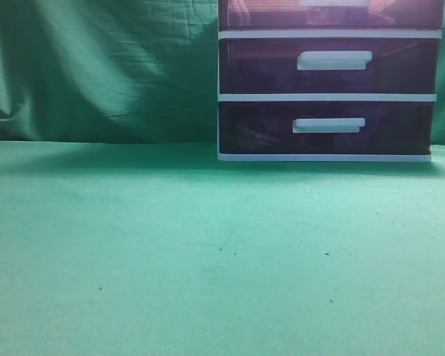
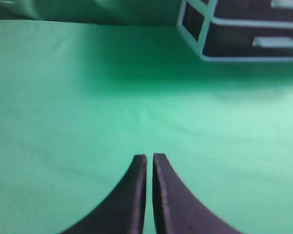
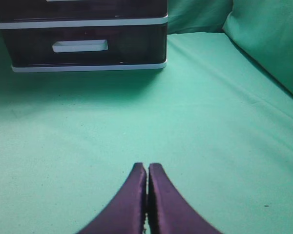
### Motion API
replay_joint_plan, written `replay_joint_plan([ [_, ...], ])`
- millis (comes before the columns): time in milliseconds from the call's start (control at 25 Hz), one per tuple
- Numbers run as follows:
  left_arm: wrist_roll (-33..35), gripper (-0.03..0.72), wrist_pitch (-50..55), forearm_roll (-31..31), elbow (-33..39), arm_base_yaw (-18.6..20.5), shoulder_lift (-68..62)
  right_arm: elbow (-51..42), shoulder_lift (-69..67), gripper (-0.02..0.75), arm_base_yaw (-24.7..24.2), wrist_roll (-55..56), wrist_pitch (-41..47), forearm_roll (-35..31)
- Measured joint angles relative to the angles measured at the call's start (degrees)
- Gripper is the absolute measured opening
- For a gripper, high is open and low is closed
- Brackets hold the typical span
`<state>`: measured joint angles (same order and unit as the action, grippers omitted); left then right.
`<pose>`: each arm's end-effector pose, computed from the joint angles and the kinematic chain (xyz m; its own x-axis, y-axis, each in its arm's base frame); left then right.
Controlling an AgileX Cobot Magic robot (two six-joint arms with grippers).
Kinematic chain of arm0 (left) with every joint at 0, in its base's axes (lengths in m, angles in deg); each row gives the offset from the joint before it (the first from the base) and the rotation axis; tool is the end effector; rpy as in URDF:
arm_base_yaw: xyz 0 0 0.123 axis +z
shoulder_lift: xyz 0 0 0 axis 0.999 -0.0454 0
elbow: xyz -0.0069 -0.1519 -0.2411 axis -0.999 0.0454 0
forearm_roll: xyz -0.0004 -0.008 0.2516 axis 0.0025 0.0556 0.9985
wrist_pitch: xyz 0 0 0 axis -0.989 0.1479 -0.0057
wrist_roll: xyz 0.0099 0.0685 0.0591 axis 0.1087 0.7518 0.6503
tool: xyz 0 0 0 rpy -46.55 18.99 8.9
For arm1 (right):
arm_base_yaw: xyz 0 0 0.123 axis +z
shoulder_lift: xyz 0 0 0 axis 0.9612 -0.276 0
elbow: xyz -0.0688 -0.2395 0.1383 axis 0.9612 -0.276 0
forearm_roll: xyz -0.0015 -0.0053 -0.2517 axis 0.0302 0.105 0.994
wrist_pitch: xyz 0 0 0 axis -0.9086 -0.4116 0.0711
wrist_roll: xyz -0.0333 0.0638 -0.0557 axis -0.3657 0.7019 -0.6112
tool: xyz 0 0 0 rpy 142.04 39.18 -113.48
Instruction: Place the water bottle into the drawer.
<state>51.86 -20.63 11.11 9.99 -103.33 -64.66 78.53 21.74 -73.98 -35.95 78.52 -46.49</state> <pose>0.0452 -0.0091 0.2104 -0.2523 -0.0665 -0.9654 0.2059 0.9711 -0.1207 0.0527 0.0035 0.1713 -0.3004 0.0254 -0.9535 -0.0285 0.9990 0.0356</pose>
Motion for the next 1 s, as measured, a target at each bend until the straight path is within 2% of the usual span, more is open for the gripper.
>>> replay_joint_plan([
  [120, 5.6, 0.0, 0.46, -3.95, 2.07, 2.49, 0.0, 0.0, 0.0, 0.0, 0.0, 0.0, 0.0, 0.0],
  [360, 10.42, 0.0, -3.18, -9.95, 7.03, 13.4, 0.0, 0.0, 0.0, 0.0, 0.0, 0.0, 0.12, 0.0],
  [560, 16.62, 0.0, -4.56, -12.22, 7.28, 14.36, 0.0, 0.0, 0.0, 0.0, 0.0, -0.11, 0.12, 0.0],
  [1000, 17.58, 0.0, -4.74, -12.22, 7.38, 14.36, 0.0, 0.0, 0.0, 0.0, 0.0, -0.11, 0.12, 0.0],
])
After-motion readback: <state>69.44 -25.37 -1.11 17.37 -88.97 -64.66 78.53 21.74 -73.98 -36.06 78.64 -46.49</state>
